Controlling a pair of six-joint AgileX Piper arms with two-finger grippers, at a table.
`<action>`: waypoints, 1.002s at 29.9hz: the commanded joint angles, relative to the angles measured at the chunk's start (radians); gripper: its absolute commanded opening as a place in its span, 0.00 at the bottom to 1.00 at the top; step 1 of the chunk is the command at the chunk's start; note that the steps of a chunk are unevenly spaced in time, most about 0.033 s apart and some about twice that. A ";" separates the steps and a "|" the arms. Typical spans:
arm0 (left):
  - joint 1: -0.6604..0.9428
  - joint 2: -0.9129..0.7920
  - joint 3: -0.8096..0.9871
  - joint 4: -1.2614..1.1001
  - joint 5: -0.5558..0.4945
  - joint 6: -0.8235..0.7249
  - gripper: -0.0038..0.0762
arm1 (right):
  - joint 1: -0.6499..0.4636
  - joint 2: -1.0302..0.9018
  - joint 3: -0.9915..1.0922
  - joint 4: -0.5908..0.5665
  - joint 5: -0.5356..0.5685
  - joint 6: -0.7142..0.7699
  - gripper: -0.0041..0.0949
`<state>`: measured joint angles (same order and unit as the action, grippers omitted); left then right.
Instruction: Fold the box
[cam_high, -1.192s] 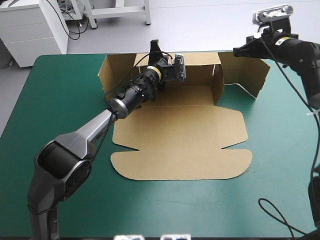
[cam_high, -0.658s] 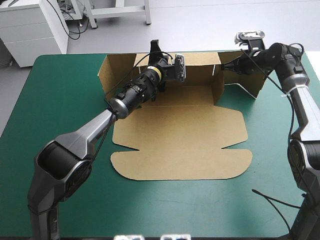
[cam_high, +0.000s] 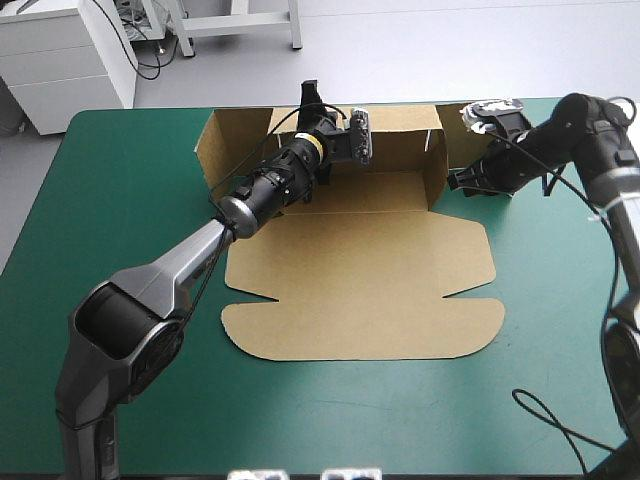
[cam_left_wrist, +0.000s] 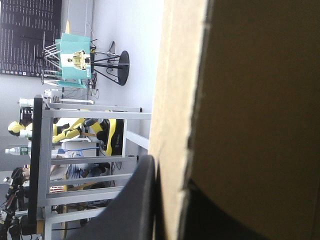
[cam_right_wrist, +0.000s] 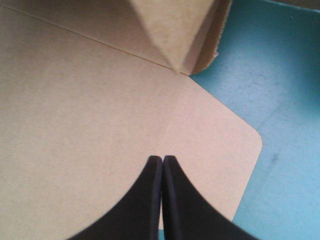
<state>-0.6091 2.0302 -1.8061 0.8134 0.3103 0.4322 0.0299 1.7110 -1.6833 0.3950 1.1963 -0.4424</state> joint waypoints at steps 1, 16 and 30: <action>-0.005 -0.053 -0.020 -0.030 0.007 -0.026 0.07 | -0.008 -0.211 0.099 0.014 -0.088 -0.031 0.02; -0.040 -0.113 -0.020 -0.138 0.216 0.047 0.07 | -0.008 -0.786 0.610 -0.069 -0.390 0.022 0.02; -0.194 -0.246 -0.018 -0.233 0.521 0.239 0.05 | -0.008 -0.799 0.613 -0.218 -0.382 0.122 0.02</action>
<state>-0.7788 1.8672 -1.8003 0.5705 0.8009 0.6670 0.0299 0.9230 -1.0463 0.1815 0.8743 -0.3270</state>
